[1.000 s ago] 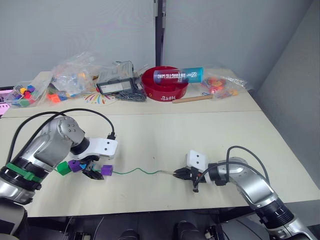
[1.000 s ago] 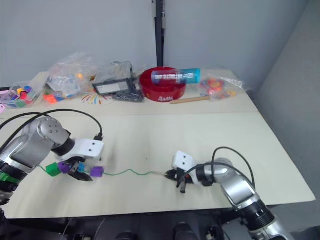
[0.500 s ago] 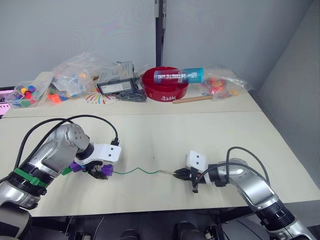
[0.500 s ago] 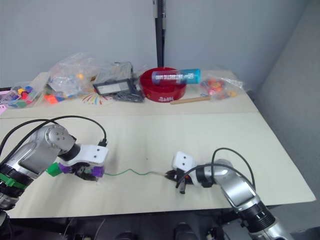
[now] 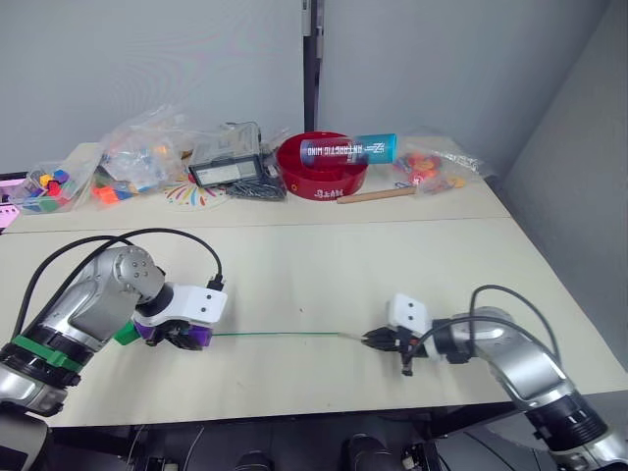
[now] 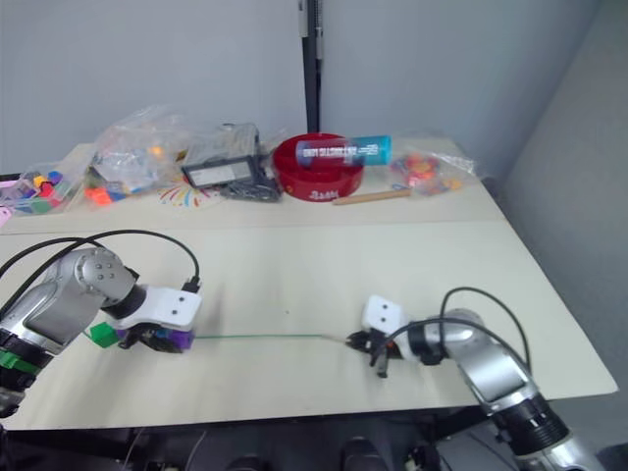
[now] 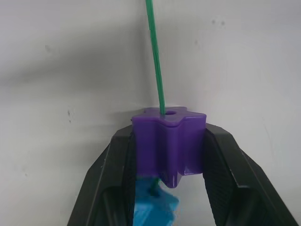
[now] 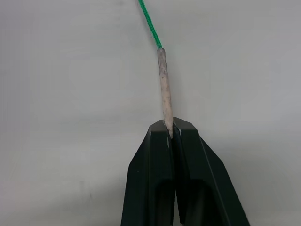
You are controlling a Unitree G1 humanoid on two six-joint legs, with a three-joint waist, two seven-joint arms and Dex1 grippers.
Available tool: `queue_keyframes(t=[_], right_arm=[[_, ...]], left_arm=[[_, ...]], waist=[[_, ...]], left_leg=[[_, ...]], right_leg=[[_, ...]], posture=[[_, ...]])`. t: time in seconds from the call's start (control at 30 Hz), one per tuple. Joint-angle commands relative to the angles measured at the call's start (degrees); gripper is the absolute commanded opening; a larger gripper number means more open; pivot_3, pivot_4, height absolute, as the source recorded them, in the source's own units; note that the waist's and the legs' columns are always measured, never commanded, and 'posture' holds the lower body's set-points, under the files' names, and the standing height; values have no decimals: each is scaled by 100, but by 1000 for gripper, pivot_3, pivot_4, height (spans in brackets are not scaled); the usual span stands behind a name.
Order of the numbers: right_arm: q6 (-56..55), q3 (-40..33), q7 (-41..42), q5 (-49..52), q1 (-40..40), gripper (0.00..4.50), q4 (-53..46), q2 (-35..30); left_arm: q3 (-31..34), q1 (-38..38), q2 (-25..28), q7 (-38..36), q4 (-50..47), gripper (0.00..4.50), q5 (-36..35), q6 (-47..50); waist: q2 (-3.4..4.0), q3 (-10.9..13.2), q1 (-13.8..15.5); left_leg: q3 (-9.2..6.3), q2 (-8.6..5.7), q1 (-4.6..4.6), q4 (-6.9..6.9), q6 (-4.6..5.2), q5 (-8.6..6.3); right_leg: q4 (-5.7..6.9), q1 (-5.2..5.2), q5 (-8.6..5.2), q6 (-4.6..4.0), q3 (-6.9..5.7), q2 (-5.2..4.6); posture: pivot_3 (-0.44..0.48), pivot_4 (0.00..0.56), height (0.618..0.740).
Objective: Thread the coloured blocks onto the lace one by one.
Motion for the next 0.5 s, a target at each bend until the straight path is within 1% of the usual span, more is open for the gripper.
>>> queue_keyframes(t=[0.03, 0.23, 0.5], right_arm=[[-165, -229, 45, -108, 202, 0, 250, -251], [-513, -528, 135, -66, 515, 0, 401, -492], [-905, -604, 242, -193, 474, 0, 947, -689]], left_arm=[[-74, 233, 220, -29, 444, 1387, 226, -100], [99, 415, 409, 60, 708, 1387, 257, -256], [260, 629, 575, 136, 778, 1387, 235, -330]], waist=[[0, 0, -4], [6, -5, -9], [7, -6, -14]], left_leg=[[4, 0, 8, -1, 0, 0], [23, 0, 29, -4, 5, -3], [40, 0, 33, -4, 8, -5]], right_leg=[[0, 5, -7, 11, 5, 0], [7, 12, -13, 22, 32, 7], [22, 8, -18, 30, 56, 13]], posture=[[0, 150, 731], [0, 150, 731], [0, 150, 731]])
